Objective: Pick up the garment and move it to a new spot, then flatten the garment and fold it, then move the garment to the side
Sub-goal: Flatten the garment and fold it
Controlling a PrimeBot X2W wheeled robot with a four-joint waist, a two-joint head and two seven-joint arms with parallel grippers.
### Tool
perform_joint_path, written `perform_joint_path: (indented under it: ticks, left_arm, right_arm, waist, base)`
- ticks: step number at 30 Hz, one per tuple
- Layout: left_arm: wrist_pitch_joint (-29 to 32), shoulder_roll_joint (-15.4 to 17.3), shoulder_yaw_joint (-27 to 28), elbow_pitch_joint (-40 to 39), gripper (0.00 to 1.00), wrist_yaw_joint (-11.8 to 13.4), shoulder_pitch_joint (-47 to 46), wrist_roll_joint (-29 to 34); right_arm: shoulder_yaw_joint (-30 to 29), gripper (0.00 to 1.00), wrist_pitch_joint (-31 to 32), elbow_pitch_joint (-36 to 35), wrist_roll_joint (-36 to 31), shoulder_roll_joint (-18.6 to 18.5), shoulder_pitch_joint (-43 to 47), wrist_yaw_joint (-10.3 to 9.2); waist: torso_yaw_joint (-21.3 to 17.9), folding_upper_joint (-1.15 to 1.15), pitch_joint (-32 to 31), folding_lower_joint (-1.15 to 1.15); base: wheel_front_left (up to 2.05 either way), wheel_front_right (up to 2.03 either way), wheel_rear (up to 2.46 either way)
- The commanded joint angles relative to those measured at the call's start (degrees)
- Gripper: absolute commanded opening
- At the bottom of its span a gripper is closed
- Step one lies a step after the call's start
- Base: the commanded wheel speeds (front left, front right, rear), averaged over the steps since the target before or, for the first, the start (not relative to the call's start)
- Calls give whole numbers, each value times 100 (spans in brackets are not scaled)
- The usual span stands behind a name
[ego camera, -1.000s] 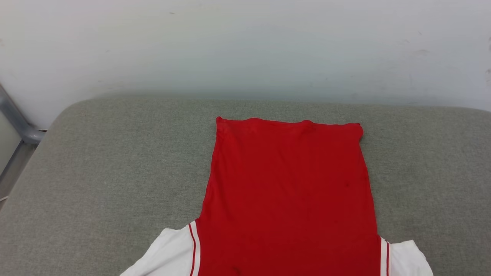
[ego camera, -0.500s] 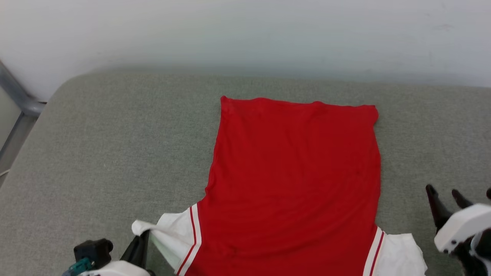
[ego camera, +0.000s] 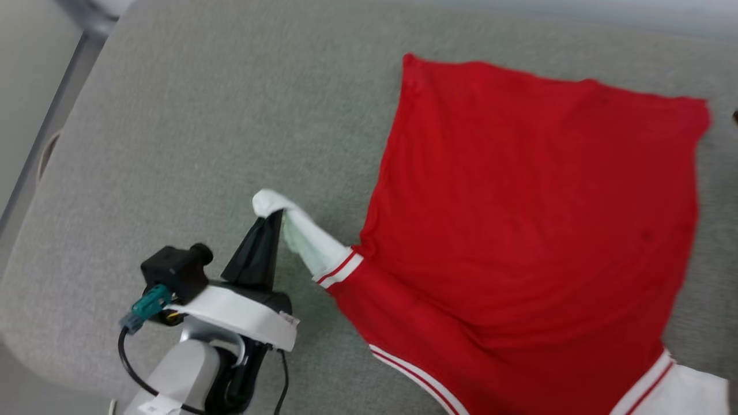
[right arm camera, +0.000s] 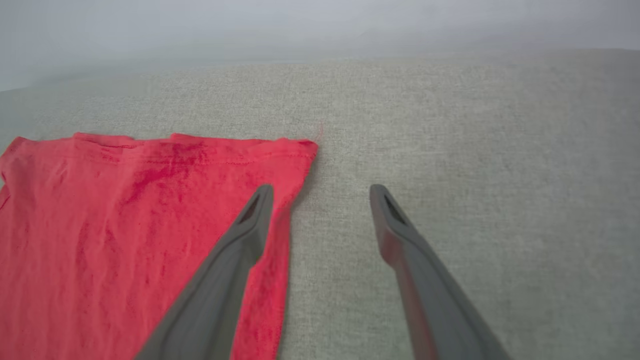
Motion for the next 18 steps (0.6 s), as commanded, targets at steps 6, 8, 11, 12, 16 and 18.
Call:
perform_joint_path:
  ticks: [6, 8, 11, 12, 16, 18]
  left_arm:
    - [-50, -169, -7, -170, 0, -160, -286, 109]
    - [-54, -204, 13, -189, 0, -200, -330, 149]
    - [-62, -294, 34, -198, 0, -248, -365, 193]
    - [-63, -310, 45, -184, 0, -256, -356, 203]
    - [-69, -356, 114, -108, 0, -314, -343, 230]
    - [-69, -383, 146, -56, 0, -348, -340, 242]
  right_arm:
    - [229, 100, 650, 150, -305, -114, -659, -4]
    - [282, 100, 852, 254, -384, -90, -707, -4]
    - [310, 100, 1308, 548, -449, -5, -580, -4]
    - [332, 100, 1526, 661, -462, 59, -476, -4]
    - [284, 32, 2171, 903, -382, 151, -156, -4]
    - [282, 0, 2228, 850, -320, 137, -130, -4]
  waist:
    - [509, 0, 793, -2]
    - [541, 0, 885, -2]
    - [569, 0, 954, -2]
    - [573, 0, 962, -2]
    - [569, 0, 981, -2]
    - [553, 0, 968, -2]
  base:
    - [0, 0, 0]
    - [0, 0, 0]
    - [0, 0, 0]
    - [0, 0, 0]
    - [0, 0, 0]
    - [0, 0, 0]
